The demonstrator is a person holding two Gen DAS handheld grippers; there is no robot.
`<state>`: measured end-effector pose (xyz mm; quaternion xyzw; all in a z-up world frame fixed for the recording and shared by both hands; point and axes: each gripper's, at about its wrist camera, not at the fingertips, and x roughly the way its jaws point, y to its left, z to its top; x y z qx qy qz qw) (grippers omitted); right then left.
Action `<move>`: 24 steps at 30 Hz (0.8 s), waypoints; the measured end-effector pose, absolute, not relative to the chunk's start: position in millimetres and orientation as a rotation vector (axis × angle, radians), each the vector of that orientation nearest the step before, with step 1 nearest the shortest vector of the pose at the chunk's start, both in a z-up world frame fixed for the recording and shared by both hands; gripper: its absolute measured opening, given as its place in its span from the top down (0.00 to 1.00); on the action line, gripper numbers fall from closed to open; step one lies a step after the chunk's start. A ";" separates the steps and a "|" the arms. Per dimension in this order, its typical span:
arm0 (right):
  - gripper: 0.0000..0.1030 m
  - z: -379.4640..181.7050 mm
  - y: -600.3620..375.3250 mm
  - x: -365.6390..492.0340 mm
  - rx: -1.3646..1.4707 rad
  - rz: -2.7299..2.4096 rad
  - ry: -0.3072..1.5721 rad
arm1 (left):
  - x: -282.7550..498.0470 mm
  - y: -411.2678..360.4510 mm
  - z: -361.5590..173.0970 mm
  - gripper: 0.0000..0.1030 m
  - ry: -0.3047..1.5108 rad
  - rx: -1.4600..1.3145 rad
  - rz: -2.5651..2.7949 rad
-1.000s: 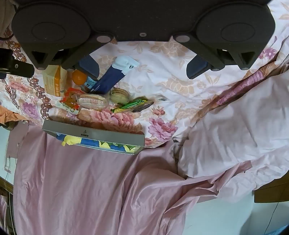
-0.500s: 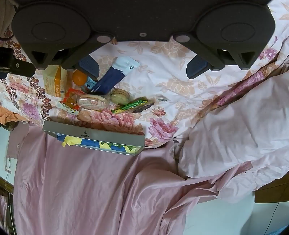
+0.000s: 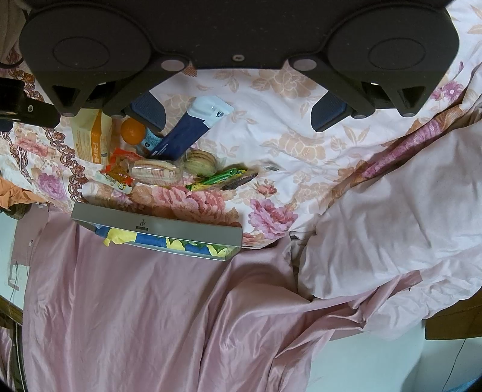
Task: Organize snacks
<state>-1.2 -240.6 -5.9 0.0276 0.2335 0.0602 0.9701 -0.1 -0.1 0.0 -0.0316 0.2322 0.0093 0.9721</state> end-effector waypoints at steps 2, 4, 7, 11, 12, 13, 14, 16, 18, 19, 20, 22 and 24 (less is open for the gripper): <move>0.00 -5.9 -240.5 -1.1 0.056 0.122 0.472 | -0.1 -0.2 -0.1 0.01 0.469 -0.063 0.018; 0.00 -6.0 -240.5 -1.0 0.057 0.123 0.473 | -0.2 -0.2 0.0 0.01 0.468 -0.064 0.017; 0.00 -6.1 -240.3 -1.0 0.056 0.122 0.473 | -0.1 -0.1 -0.1 0.01 0.469 -0.063 0.017; 0.00 -6.0 -240.0 -1.3 0.055 0.122 0.474 | -0.3 -0.2 0.0 0.01 0.470 -0.063 0.016; 0.00 -6.0 -240.0 -1.4 0.055 0.122 0.475 | -0.1 -0.2 0.0 0.01 0.471 -0.064 0.017; 0.00 -5.9 -239.9 -1.5 0.055 0.122 0.475 | -0.2 -0.2 0.0 0.01 0.471 -0.064 0.017; 0.00 -5.8 -239.9 -1.8 0.054 0.122 0.474 | -0.2 -0.3 0.0 0.01 0.470 -0.063 0.017; 0.00 -5.7 -239.7 -2.0 0.055 0.122 0.475 | -0.2 -0.3 -0.1 0.01 0.471 -0.064 0.017; 0.00 -5.6 -239.5 -2.2 0.055 0.121 0.475 | -0.3 -0.3 0.0 0.01 0.471 -0.064 0.017; 0.00 -5.9 -239.5 -2.1 0.055 0.122 0.475 | -0.2 -0.3 0.0 0.01 0.471 -0.064 0.017; 0.00 -6.1 -239.6 -2.1 0.056 0.122 0.475 | -0.3 -0.3 -0.1 0.01 0.471 -0.064 0.017; 0.00 -6.6 -239.6 -1.7 0.055 0.122 0.476 | -0.1 -0.3 -0.1 0.01 0.472 -0.064 0.017; 0.00 -7.1 -239.7 -1.6 0.055 0.122 0.476 | -0.1 -0.2 0.0 0.01 0.472 -0.064 0.017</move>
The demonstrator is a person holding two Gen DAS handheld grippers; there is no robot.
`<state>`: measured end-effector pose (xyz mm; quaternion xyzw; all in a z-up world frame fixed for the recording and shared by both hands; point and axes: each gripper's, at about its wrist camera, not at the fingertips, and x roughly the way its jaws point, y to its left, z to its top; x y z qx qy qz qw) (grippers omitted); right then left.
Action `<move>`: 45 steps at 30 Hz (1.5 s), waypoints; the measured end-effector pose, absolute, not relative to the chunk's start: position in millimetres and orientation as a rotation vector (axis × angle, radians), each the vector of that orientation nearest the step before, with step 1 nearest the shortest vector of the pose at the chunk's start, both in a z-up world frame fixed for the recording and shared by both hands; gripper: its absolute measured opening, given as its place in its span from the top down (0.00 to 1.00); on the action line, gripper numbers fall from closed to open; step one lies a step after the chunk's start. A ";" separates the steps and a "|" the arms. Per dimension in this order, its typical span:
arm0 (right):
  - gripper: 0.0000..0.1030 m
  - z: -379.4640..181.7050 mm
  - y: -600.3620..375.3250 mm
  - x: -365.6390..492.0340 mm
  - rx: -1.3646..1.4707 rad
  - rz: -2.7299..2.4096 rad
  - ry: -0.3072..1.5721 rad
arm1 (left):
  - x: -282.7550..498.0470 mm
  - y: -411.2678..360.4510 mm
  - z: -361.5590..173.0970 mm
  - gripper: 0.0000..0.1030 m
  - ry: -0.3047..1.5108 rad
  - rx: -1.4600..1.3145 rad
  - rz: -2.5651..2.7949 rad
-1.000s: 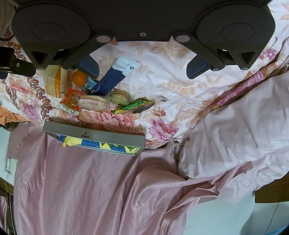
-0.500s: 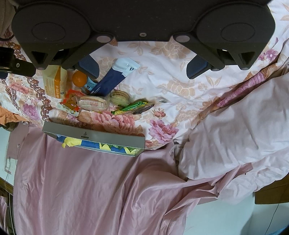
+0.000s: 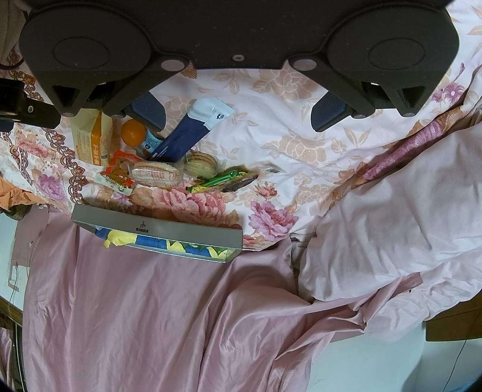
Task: Organize snacks
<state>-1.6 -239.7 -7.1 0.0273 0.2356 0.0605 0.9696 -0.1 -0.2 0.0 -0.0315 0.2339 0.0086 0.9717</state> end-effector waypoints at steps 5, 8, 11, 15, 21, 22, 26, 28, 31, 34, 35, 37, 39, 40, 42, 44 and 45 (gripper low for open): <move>0.00 -7.0 -241.4 -0.2 0.059 0.126 0.478 | -0.2 -0.3 0.0 0.01 0.474 -0.062 0.018; 0.00 -10.2 -238.0 0.0 0.066 0.129 0.482 | -0.3 -0.4 0.0 0.01 0.475 -0.061 0.018; 0.00 -7.1 -241.2 1.3 0.067 0.130 0.486 | 0.7 -2.6 -4.1 0.01 0.482 -0.051 0.019; 0.00 -11.1 -239.3 2.4 0.076 0.147 0.507 | 6.5 -4.2 -7.9 0.01 0.491 -0.036 0.015; 0.00 -5.8 -239.7 16.8 0.077 0.190 0.551 | 25.3 -9.3 -8.9 0.01 0.524 0.011 -0.037; 0.00 -4.9 -239.4 21.4 0.074 0.195 0.562 | 28.2 -10.4 -9.2 0.01 0.528 0.018 -0.048; 0.00 -5.7 -241.6 40.7 0.063 0.214 0.606 | 44.5 -15.5 -12.2 0.01 0.549 0.043 -0.093; 0.00 -7.8 -241.3 54.4 0.040 0.222 0.654 | 54.3 -17.6 -15.1 0.01 0.566 0.054 -0.115; 0.00 -10.5 -242.9 70.7 0.042 0.226 0.699 | 69.4 -21.1 -19.1 0.01 0.587 0.080 -0.146; 0.00 -12.7 -244.0 84.0 0.042 0.229 0.714 | 85.7 -24.1 -23.0 0.01 0.605 0.102 -0.179; 0.00 -13.0 -244.4 88.6 0.040 0.228 0.715 | 91.8 -25.4 -24.1 0.01 0.612 0.109 -0.191; 0.00 -14.8 -245.3 97.7 0.047 0.225 0.723 | 103.8 -28.5 -26.6 0.01 0.626 0.127 -0.220; 0.00 -18.3 -246.9 106.4 0.073 0.222 0.742 | 114.7 -30.7 -29.2 0.01 0.641 0.143 -0.245; 0.00 -20.5 -247.9 111.5 0.089 0.219 0.750 | 118.9 -31.6 -30.6 0.01 0.646 0.149 -0.256; 0.00 -25.2 -249.1 119.0 0.116 0.204 0.767 | 127.4 -33.4 -33.3 0.01 0.660 0.161 -0.281; 0.00 -30.3 -251.3 126.4 0.152 0.197 0.787 | 134.4 -34.7 -35.8 0.01 0.673 0.178 -0.305; 0.00 -32.6 -252.0 129.0 0.170 0.202 0.790 | 136.8 -34.7 -37.1 0.02 0.677 0.185 -0.316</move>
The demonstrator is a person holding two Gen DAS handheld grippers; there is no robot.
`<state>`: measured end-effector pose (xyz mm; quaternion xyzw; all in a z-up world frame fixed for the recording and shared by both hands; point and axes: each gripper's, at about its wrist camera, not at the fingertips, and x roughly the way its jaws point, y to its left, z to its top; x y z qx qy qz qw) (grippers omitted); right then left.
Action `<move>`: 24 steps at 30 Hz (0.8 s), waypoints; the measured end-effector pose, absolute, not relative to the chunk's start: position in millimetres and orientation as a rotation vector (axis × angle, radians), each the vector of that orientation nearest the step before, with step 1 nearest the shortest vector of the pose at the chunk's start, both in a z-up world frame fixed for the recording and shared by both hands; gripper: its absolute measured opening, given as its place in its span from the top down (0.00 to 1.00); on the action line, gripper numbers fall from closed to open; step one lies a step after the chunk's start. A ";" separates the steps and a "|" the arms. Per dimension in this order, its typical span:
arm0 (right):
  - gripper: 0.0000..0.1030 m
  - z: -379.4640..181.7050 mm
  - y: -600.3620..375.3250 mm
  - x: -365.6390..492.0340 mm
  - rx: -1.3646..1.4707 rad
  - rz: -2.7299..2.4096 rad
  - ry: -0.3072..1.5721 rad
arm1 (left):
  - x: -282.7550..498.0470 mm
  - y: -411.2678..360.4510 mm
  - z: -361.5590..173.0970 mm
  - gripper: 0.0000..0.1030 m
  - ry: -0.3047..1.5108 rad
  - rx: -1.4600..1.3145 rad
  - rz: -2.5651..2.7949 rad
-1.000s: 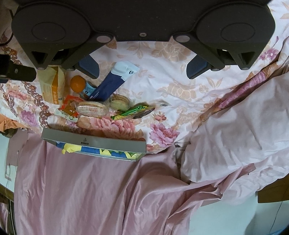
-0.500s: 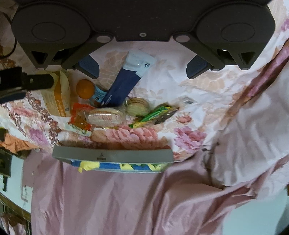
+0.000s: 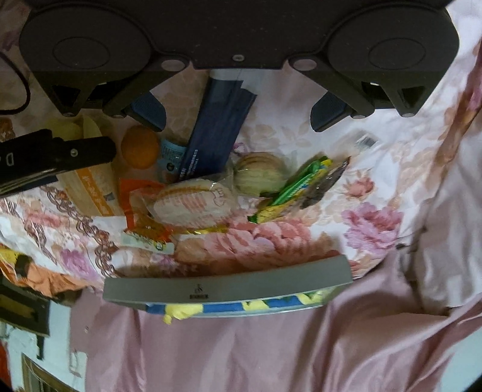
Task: Organize snacks
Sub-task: 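Grasp the blue tube packet with left tool while right grasps yellow cheese package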
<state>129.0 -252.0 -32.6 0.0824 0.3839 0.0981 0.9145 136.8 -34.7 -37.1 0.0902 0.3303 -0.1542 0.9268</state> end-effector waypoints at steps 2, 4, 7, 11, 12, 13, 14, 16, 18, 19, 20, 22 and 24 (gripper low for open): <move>0.00 -35.5 -251.3 132.2 0.179 0.207 0.790 | 143.6 -34.5 -39.8 0.04 0.693 0.196 -0.340; 0.00 -37.3 -248.2 134.6 0.169 0.213 0.786 | 149.9 -32.5 -42.4 0.06 0.715 0.197 -0.360; 0.01 -39.7 -245.4 137.6 0.168 0.216 0.790 | 156.6 -28.8 -45.1 0.12 0.735 0.183 -0.382; 0.01 -41.1 -246.3 140.1 0.188 0.211 0.792 | 161.2 -26.3 -47.3 0.17 0.748 0.164 -0.412; 0.02 -41.3 -245.9 140.5 0.187 0.209 0.792 | 161.8 -26.6 -47.4 0.19 0.750 0.161 -0.418; 0.02 -41.9 -245.6 140.8 0.187 0.206 0.791 | 162.8 -27.2 -47.5 0.20 0.754 0.157 -0.426; 0.03 -42.2 -245.4 140.6 0.185 0.203 0.791 | 163.8 -27.9 -47.6 0.22 0.760 0.148 -0.438; 0.06 -42.7 -244.4 141.2 0.177 0.194 0.791 | 165.3 -31.0 -48.5 0.23 0.778 0.145 -0.459; 0.07 -43.6 -243.5 141.6 0.172 0.186 0.794 | 166.2 -38.0 -51.0 0.22 0.794 0.186 -0.450; 0.07 -44.5 -243.5 141.5 0.172 0.182 0.796 | 166.0 -41.5 -51.8 0.22 0.795 0.210 -0.446; 0.08 -45.1 -242.9 141.7 0.168 0.178 0.798 | 165.9 -43.6 -52.1 0.23 0.793 0.219 -0.444; 0.10 -46.3 -242.4 142.2 0.164 0.170 0.801 | 167.5 -43.5 -51.0 0.28 0.799 0.199 -0.444; 0.12 -46.1 -243.5 142.1 0.176 0.161 0.795 | 168.4 -43.1 -50.2 0.36 0.807 0.179 -0.436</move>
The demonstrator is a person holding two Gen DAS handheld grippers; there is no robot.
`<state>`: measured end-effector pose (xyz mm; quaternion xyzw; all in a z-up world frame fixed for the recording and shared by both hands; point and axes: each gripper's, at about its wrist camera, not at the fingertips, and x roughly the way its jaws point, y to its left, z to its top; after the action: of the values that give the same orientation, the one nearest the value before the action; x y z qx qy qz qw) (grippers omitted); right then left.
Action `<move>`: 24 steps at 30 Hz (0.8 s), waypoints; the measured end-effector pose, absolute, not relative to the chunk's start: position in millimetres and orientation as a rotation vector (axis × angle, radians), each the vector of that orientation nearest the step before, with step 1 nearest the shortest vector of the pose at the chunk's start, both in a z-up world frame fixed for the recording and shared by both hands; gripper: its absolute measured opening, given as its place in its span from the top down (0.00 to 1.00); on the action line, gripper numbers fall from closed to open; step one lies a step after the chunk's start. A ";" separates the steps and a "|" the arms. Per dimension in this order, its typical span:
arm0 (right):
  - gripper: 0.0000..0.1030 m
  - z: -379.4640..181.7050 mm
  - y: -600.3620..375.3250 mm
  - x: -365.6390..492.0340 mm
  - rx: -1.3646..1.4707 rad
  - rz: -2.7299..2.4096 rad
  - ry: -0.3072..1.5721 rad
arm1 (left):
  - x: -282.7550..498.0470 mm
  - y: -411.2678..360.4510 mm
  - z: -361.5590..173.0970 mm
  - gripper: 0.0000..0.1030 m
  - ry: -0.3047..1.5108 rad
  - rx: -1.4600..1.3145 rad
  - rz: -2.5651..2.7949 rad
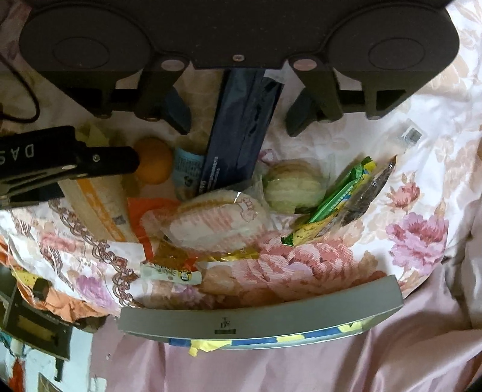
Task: Organize snacks
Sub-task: 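Grasp the blue tube packet with left tool while right grasps yellow cheese package, then carry the blue packet with left tool while right carries yellow package over tray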
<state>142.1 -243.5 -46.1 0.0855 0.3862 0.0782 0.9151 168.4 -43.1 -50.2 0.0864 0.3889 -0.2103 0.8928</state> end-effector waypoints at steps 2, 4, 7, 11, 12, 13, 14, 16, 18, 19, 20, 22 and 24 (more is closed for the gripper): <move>0.14 -45.9 -245.8 141.7 0.187 0.156 0.792 | 169.0 -43.1 -49.4 0.41 0.813 0.167 -0.428; 0.16 -46.9 -248.4 141.8 0.207 0.153 0.793 | 168.9 -44.6 -48.4 0.46 0.822 0.152 -0.423; 0.16 -50.1 -253.3 143.9 0.249 0.165 0.810 | 168.4 -48.2 -47.3 0.52 0.835 0.145 -0.405; 0.16 -52.2 -255.8 144.6 0.272 0.179 0.819 | 168.4 -50.3 -44.5 0.61 0.861 0.116 -0.374; 0.18 -52.2 -256.0 144.6 0.276 0.180 0.819 | 167.9 -50.9 -43.6 0.63 0.866 0.107 -0.367; 0.21 -52.3 -256.8 144.5 0.285 0.182 0.818 | 167.1 -51.4 -43.0 0.64 0.870 0.099 -0.360; 0.22 -52.2 -258.4 144.6 0.302 0.186 0.818 | 165.5 -51.6 -42.3 0.66 0.871 0.094 -0.352; 0.25 -52.4 -262.2 144.3 0.332 0.189 0.819 | 161.2 -52.4 -41.0 0.68 0.872 0.090 -0.337; 0.28 -52.0 -264.8 142.4 0.357 0.191 0.817 | 155.1 -54.3 -40.3 0.69 0.874 0.096 -0.318; 0.29 -51.7 -265.5 141.9 0.362 0.191 0.815 | 152.1 -54.6 -39.8 0.69 0.874 0.098 -0.311; 0.30 -51.5 -266.0 141.1 0.367 0.191 0.812 | 148.7 -55.1 -39.0 0.70 0.874 0.097 -0.304; 0.31 -50.6 -267.7 139.0 0.377 0.195 0.810 | 142.7 -55.3 -37.0 0.71 0.875 0.089 -0.294; 0.32 -49.7 -268.5 136.4 0.385 0.202 0.807 | 137.1 -55.2 -34.6 0.71 0.880 0.073 -0.290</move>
<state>136.4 -268.5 -49.7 0.1857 0.3896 0.0977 0.8968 137.1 -55.2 -34.6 0.0352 0.4242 -0.1396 0.8941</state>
